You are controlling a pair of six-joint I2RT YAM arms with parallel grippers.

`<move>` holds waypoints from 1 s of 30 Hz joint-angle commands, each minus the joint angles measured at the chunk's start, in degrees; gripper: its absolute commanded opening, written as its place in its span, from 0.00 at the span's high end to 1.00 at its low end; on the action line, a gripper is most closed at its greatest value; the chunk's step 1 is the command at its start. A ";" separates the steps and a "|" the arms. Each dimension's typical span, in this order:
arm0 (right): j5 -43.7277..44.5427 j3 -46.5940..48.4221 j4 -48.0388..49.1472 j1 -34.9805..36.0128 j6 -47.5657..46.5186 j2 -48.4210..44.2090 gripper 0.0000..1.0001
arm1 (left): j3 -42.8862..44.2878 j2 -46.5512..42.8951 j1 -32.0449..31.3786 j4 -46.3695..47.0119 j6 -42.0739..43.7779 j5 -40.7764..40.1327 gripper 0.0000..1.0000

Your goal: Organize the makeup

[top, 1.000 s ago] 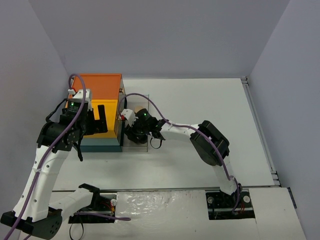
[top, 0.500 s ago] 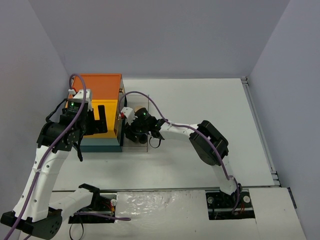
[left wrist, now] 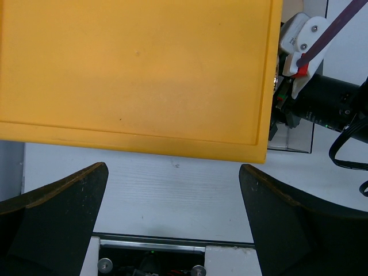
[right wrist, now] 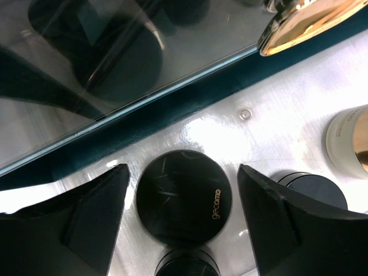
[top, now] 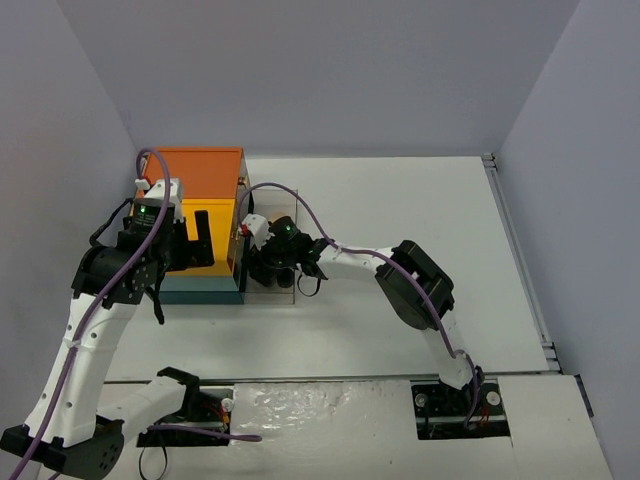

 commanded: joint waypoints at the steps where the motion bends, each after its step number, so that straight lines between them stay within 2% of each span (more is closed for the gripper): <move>1: 1.27 0.33 3.66 1.16 -0.88 -4.19 0.21 | 2.08 -0.56 0.38 2.09 -0.31 -0.40 0.03; 7: 4.04 -1.04 2.22 1.07 -1.54 -7.81 0.17 | 2.43 -0.74 0.38 2.37 -0.54 -0.13 0.03; 13: 8.80 -4.55 0.27 0.46 -0.68 -16.34 0.12 | 3.58 -0.40 0.38 2.89 -0.71 0.57 0.03; 16: 10.98 -7.00 -0.40 -0.15 0.50 -22.11 0.03 | 4.29 0.69 0.38 3.83 -0.74 0.97 0.03; 19: 14.37 -8.45 -3.32 -1.32 2.58 -25.18 0.00 | 5.03 2.13 0.38 4.86 -0.14 0.70 0.03; 23: 21.28 -11.57 -5.75 -5.48 7.45 -28.76 0.00 | 7.00 5.29 0.47 6.08 0.49 -0.05 0.03; 30: 26.24 -15.48 -8.46 -13.86 16.47 -28.79 0.00 | 9.15 11.12 0.47 10.25 1.80 -1.02 0.03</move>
